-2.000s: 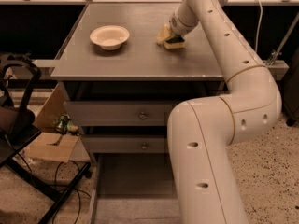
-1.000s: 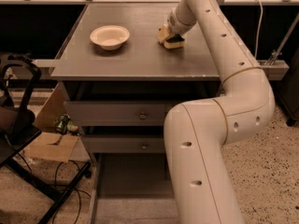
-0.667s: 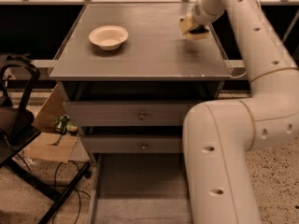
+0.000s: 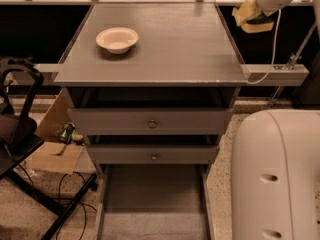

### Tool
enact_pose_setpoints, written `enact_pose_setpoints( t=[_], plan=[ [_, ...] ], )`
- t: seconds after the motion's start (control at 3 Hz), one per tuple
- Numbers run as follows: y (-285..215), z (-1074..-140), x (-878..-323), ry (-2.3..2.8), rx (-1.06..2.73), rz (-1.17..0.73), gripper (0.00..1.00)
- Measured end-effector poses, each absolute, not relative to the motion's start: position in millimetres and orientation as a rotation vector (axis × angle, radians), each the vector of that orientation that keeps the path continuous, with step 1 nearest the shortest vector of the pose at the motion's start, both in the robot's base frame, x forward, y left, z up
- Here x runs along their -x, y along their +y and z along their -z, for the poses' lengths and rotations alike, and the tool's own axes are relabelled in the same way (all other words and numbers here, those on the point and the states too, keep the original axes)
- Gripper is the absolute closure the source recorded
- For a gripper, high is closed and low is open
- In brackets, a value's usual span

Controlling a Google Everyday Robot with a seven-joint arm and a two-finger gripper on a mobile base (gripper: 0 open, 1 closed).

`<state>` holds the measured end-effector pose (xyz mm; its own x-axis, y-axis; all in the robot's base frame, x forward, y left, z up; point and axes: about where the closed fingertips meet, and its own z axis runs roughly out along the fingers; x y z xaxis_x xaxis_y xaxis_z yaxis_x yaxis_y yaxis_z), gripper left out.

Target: Place sponge into bottom drawer

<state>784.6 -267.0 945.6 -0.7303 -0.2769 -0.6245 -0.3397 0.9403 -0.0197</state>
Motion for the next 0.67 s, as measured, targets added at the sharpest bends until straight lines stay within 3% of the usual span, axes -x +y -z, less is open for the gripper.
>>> enact_pose_setpoints(
  t=[0.67],
  plan=[
    [-382,-1056,-650,2.29,0.222,-0.071,1.0]
  ],
)
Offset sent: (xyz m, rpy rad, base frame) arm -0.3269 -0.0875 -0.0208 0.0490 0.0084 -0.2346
